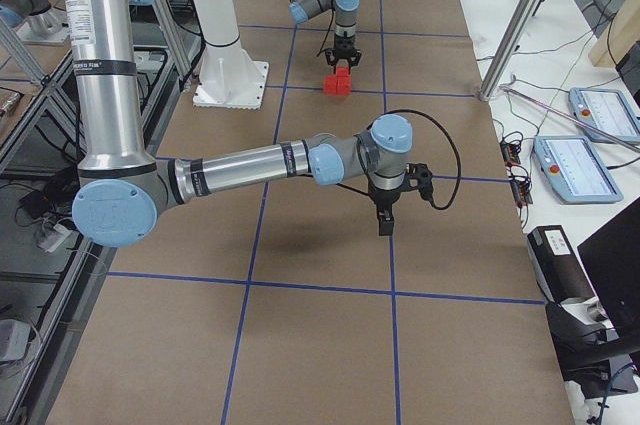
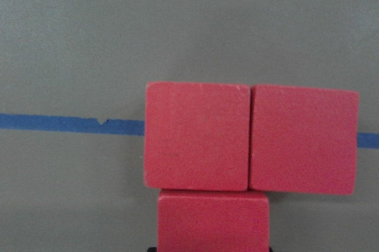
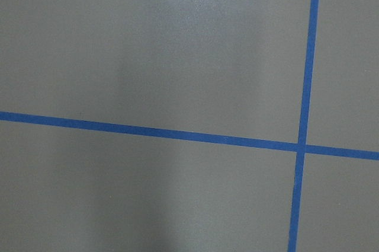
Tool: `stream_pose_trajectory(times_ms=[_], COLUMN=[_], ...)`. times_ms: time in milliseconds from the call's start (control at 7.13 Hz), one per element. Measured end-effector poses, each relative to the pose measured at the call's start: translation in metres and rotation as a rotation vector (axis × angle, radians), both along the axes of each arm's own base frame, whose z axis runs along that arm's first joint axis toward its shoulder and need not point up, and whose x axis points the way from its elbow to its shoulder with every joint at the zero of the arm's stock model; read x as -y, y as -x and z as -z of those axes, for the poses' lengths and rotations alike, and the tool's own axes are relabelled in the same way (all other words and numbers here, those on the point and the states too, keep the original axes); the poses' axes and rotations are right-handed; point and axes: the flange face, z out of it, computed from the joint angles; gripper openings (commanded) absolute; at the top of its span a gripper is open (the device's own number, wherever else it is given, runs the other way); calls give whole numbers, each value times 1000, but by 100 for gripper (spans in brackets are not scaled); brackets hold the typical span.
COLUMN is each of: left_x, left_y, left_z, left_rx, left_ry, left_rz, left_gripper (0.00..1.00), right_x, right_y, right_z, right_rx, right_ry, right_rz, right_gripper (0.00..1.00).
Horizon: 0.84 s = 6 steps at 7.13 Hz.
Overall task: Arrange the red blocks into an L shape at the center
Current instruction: 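Lower the cube beside the nearer center cube and adjust its position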
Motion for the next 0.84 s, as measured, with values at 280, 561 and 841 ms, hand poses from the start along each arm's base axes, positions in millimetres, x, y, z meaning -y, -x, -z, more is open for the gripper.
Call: stream_pose_trajectory(times_ms=[280, 561, 841], left_x=[1, 2, 2], left_y=[0, 0, 0], left_z=[0, 0, 0], left_rx=[0, 0, 1], left_ry=[2, 2, 2], left_rz=[3, 4, 4], left_gripper=[28, 45, 80], right_x=[0, 0, 0], right_y=[0, 0, 0], right_z=[0, 0, 0], right_rx=[0, 0, 0], right_ry=[0, 0, 0], right_rz=[0, 0, 0], right_gripper=[100, 100, 100])
